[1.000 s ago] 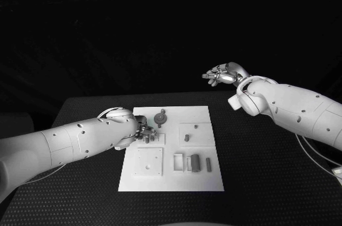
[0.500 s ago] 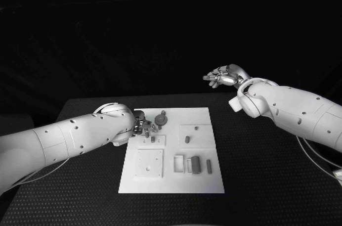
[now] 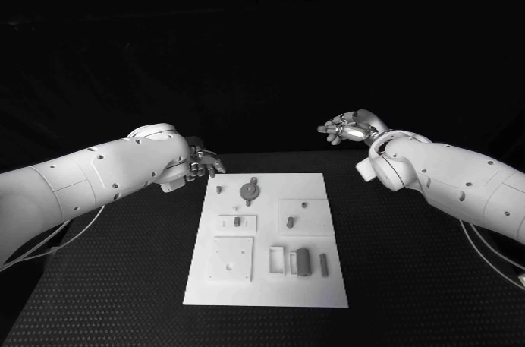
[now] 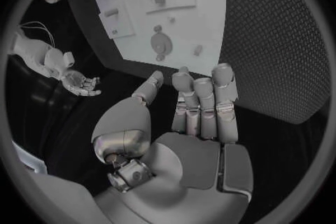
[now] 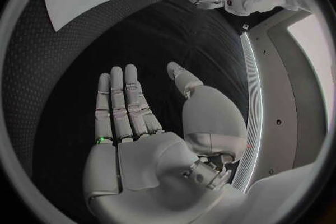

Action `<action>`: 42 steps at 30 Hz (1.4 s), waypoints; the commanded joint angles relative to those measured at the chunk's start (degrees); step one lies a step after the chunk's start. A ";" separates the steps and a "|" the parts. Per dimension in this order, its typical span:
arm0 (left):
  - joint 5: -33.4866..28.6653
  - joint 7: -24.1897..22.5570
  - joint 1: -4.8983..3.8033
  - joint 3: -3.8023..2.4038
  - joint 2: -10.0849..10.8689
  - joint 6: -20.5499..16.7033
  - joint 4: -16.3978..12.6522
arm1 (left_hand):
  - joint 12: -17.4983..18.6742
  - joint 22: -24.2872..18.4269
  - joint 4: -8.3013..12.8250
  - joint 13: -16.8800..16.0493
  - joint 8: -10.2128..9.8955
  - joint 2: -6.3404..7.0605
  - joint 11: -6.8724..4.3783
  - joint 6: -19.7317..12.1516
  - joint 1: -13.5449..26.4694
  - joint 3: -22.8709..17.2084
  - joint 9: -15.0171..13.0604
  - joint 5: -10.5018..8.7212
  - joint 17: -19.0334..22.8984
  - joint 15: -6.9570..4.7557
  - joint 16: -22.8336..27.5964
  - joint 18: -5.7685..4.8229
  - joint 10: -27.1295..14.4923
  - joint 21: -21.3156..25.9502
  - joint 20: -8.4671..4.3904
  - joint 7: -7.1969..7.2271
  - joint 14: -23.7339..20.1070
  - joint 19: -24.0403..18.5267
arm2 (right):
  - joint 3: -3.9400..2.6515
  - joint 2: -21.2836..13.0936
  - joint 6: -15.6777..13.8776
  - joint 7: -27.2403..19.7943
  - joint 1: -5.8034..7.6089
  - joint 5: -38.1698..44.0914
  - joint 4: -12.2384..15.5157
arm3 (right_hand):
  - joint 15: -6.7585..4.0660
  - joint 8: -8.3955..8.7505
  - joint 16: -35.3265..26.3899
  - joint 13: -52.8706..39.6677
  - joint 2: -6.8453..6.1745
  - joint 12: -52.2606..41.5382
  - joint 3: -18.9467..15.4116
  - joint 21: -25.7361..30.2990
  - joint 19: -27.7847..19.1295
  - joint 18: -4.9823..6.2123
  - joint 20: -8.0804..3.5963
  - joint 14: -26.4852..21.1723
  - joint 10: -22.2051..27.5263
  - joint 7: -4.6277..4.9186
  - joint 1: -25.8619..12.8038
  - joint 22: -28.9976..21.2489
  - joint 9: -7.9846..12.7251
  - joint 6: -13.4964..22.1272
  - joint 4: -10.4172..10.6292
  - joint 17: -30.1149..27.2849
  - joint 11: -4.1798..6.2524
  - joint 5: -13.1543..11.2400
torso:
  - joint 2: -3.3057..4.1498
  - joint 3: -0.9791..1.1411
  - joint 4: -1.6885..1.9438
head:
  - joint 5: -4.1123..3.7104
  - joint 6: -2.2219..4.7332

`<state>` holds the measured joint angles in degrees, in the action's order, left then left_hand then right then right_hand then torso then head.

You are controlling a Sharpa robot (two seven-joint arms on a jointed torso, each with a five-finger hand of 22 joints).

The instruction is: Assemble the parts on the task board

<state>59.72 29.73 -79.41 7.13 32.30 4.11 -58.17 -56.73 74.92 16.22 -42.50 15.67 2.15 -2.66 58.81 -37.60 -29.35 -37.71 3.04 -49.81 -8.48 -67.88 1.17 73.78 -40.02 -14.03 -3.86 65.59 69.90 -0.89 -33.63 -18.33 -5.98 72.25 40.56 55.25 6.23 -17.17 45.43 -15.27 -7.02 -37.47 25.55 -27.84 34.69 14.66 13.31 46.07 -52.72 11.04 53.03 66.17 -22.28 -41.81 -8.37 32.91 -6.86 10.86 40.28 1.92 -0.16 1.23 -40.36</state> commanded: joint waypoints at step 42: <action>0.40 -7.68 2.96 0.64 -11.29 8.85 20.71 | 8.97 -1.83 -1.40 7.36 1.26 0.94 2.53 -4.80 -3.55 0.58 -0.07 1.93 6.23 4.95 6.75 2.11 -8.16 9.92 4.77 -2.38 -8.98 -7.79 | -0.03 -0.08 0.39 -0.65 0.00 -0.09 1.59 | 0.31 -0.17 -0.41 0.14 0.12 -0.44 0.08 0.27 -0.27 -0.29 -0.08 -0.17 6.40 1.91 -0.03 0.17 0.15 -0.35 0.26 0.18 -2.08 0.01 | 2.24 -0.37 0.05 | 6.91 6.33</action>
<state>59.74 23.00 -76.59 7.74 21.21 11.86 -37.53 -48.09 73.05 15.29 -35.19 16.81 2.66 -0.31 54.21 -41.09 -28.75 -37.86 5.27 -43.64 -3.59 -61.40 1.74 65.91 -30.43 -9.62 -6.23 56.79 62.23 -0.89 -33.72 -18.35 -5.98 72.26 40.45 56.61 6.23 -17.17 45.21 -15.18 -7.01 -37.69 25.55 -27.85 34.69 14.67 13.30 46.07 -52.72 11.11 53.03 66.26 -22.19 -41.74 -8.38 33.00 -6.86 10.86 42.52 1.54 -0.11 8.22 -33.89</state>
